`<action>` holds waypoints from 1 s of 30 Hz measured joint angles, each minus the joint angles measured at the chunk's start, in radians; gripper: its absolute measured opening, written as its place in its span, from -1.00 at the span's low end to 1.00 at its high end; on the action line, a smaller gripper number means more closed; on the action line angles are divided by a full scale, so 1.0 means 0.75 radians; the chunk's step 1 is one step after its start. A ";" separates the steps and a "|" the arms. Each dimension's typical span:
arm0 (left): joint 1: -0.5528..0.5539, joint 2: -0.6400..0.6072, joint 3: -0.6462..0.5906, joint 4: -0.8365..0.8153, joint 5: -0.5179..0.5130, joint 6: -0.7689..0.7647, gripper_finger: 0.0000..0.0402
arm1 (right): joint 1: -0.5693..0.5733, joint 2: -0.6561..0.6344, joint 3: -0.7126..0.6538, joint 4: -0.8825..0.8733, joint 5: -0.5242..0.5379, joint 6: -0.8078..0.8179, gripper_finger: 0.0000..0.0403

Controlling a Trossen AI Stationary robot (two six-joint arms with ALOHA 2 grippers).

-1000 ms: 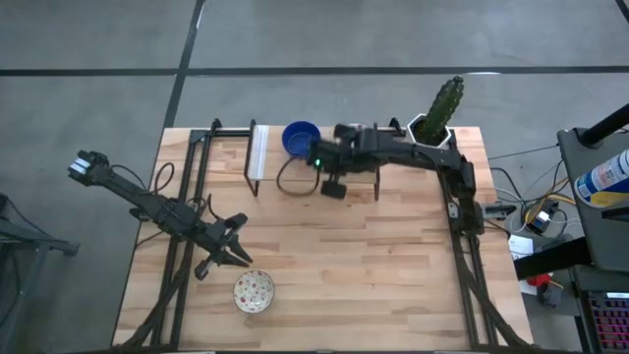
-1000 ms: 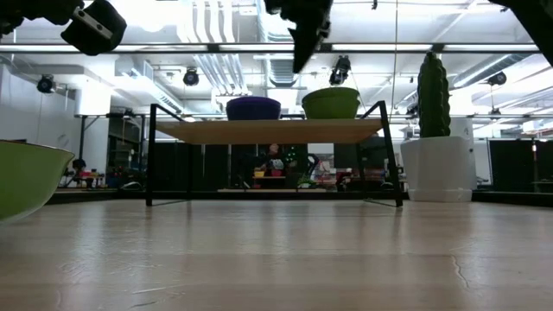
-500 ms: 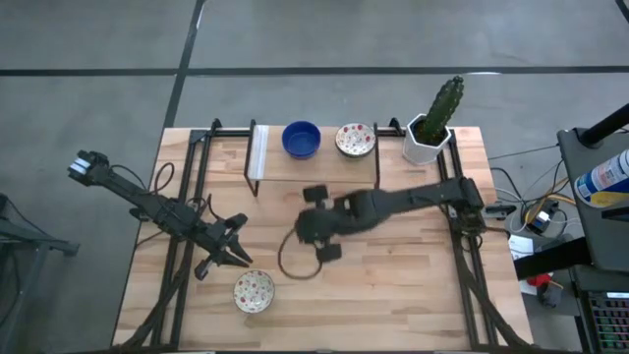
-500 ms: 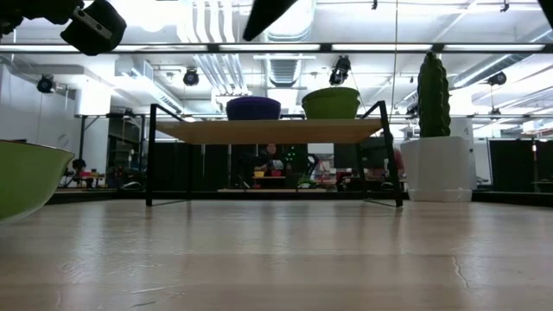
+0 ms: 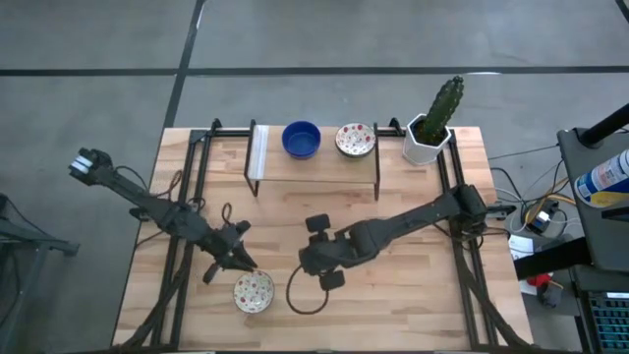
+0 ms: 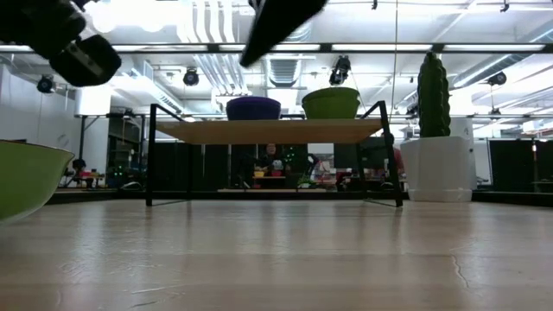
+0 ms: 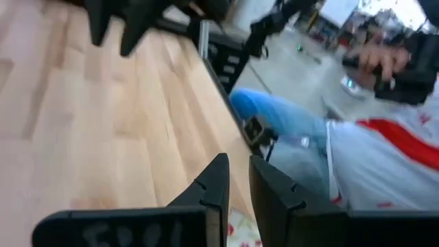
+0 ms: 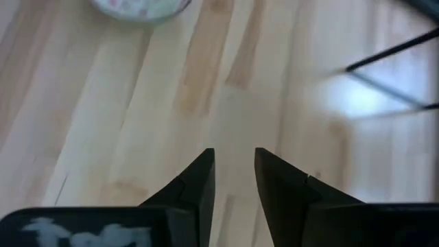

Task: Pick & Place Mini bowls
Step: Stack the white bowl on the white bowls on the shelf

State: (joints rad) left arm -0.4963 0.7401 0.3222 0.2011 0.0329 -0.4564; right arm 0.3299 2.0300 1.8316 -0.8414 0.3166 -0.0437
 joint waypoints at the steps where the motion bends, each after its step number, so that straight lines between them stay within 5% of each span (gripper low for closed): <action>1: -0.015 0.028 0.004 -0.001 -0.002 -0.001 -0.75 | 0.001 0.000 -0.015 -0.003 -0.001 0.014 -0.49; 7: -0.195 0.204 0.108 -0.039 -0.089 0.100 -0.75 | -0.001 -0.002 -0.090 -0.008 0.000 0.060 -0.49; 15: -0.515 0.449 0.336 -0.265 -0.428 0.024 -0.75 | 0.000 -0.003 -0.112 -0.020 -0.001 0.125 -0.49; 22: -0.548 0.665 0.479 -0.233 -0.499 -0.238 -0.75 | 0.000 -0.003 -0.111 -0.018 -0.002 0.163 -0.53; 30: -0.574 0.940 0.831 -0.683 -0.550 -0.244 -0.66 | 0.024 -0.004 -0.111 -0.020 -0.004 0.164 -0.60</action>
State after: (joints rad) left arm -0.9268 1.4451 0.9455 -0.3113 -0.3797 -0.6391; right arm 0.3481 2.0270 1.7485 -0.8562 0.3137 0.0794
